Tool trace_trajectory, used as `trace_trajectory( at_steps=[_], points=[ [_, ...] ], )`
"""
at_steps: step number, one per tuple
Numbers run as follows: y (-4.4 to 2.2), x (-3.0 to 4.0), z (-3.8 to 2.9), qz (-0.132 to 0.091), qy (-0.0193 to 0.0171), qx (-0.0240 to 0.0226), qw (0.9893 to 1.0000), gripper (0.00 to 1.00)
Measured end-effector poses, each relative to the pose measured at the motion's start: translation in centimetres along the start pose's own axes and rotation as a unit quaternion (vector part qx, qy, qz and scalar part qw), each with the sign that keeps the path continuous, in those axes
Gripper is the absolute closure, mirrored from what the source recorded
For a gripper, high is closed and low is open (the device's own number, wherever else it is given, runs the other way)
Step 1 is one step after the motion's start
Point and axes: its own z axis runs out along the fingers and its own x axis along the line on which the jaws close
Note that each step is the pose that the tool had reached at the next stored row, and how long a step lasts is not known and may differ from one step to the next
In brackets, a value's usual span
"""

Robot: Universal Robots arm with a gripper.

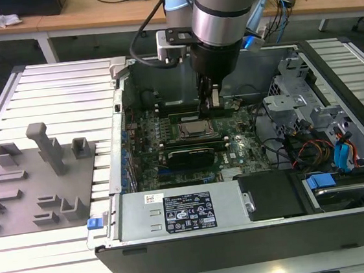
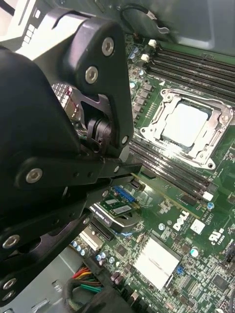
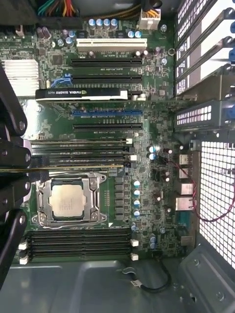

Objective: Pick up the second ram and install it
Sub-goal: 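Insert the second ram into the second slot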

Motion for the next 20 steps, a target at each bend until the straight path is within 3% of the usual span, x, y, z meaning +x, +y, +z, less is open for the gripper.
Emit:
trace_trajectory(
  at_steps=[20],
  points=[
    [-0.11,-0.57,2.85,0.0,0.0001,0.0,1.0,0.87]
  ],
)
